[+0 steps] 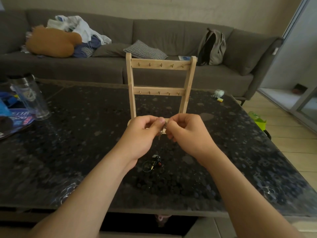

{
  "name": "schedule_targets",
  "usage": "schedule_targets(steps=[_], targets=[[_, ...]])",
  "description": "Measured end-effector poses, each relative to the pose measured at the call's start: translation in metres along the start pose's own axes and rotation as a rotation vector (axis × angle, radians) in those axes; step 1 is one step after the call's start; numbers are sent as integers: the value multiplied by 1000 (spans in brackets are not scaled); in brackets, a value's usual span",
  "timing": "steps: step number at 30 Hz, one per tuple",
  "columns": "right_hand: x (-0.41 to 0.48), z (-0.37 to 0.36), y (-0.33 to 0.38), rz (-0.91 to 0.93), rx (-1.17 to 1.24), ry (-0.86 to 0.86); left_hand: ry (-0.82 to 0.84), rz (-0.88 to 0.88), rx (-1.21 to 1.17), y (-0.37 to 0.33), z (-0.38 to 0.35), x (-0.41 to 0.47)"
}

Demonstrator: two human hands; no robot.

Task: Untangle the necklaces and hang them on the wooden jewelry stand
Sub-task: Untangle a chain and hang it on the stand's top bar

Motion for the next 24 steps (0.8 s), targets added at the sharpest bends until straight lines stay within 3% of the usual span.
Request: schedule_targets(steps=[5,10,15,20,24], targets=[[1,-3,-3,-44,21,55,1,-18,21,-3,0,-2],[1,-1,-4,-98,219,53,-5,0,-9,0,2,1],[-1,0,-5,-50,110,61,15,30,-58,1,4,3],[4,1,-5,-117,118,39,-16,219,-250,-1,5,8],[5,-2,-5,-222,248,74,98,294,-444,-3,6,5]])
Point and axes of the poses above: each hand's wrist, its own x-axis towards the middle knuckle, its own z-axis out of the back of the hand, y = z × x, the point moved 1 cm from there along x, towards the middle knuckle, and after that the axes turned 13 degrees about z, right-handed, at the moved point
